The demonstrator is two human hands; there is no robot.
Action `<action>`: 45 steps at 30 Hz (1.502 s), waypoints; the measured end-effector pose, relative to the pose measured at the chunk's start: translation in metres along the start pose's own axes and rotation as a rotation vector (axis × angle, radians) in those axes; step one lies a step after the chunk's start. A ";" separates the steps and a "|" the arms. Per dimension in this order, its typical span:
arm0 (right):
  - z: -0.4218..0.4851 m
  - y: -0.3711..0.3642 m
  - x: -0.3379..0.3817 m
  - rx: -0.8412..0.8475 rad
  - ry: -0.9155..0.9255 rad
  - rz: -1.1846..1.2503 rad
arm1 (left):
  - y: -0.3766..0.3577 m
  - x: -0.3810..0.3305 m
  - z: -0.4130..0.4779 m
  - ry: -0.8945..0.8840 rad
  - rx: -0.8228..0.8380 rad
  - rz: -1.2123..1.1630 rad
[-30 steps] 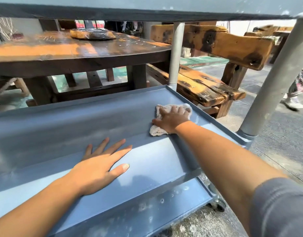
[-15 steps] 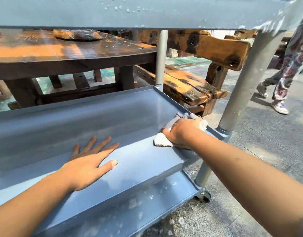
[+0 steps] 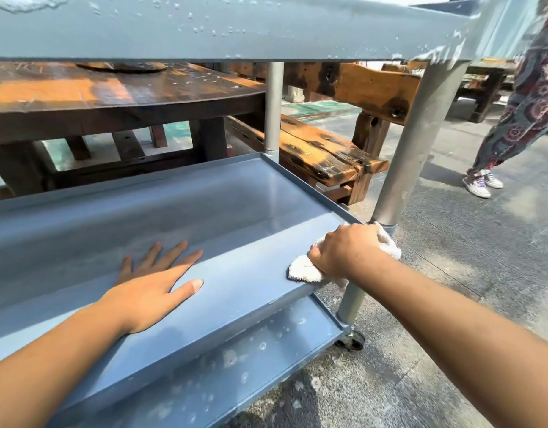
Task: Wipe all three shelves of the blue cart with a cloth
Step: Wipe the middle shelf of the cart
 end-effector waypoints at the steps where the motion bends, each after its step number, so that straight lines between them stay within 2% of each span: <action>1: -0.004 0.001 -0.001 -0.024 -0.007 0.023 | -0.001 0.000 0.000 0.002 -0.001 0.001; 6: -0.030 0.019 0.015 -0.269 0.037 0.145 | -0.001 0.003 0.001 0.014 -0.013 0.008; 8: -0.041 0.019 0.024 -0.311 0.071 0.192 | -0.001 0.003 0.002 0.015 -0.014 0.012; 13: -0.075 0.028 0.046 -0.347 0.154 0.272 | -0.002 0.004 0.004 0.008 -0.021 0.001; 17: -0.111 0.034 0.110 -0.323 0.308 0.356 | -0.003 0.006 0.005 0.030 -0.022 0.018; 20: -0.129 0.039 0.138 -0.304 0.358 0.363 | -0.001 0.004 0.005 0.030 -0.024 0.028; 23: -0.154 0.046 0.154 -0.365 0.431 0.394 | -0.001 0.004 0.005 0.028 -0.033 0.029; 27: -0.198 0.029 0.198 -0.337 0.572 0.439 | -0.003 0.005 0.005 0.017 -0.026 0.005; 28: -0.199 0.025 0.198 -0.353 0.554 0.453 | -0.003 0.006 0.005 0.016 -0.024 0.001; 31: -0.181 0.012 0.158 -0.412 0.392 0.494 | -0.003 0.006 0.006 0.006 -0.018 -0.001; 33: -0.167 0.003 0.122 -0.480 0.353 0.541 | -0.003 0.006 0.007 0.004 -0.024 0.007; 37: -0.117 -0.014 0.062 -0.466 0.243 0.637 | -0.004 0.009 0.008 0.006 -0.018 0.012; 40: -0.078 -0.026 0.004 -0.446 0.075 0.612 | -0.002 0.005 0.009 0.002 -0.024 0.018; 45: -0.022 -0.044 -0.076 -0.389 -0.043 0.596 | -0.002 0.006 0.007 -0.003 -0.031 -0.001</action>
Point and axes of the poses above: each hand's wrist, its own z-axis towards the middle knuckle, its own y-axis out of the back of the hand, x = y × z, the point moved 10 cm from there along z, towards the middle knuckle, and after that the axes turned 15 degrees about x, right-handed, at the moved point
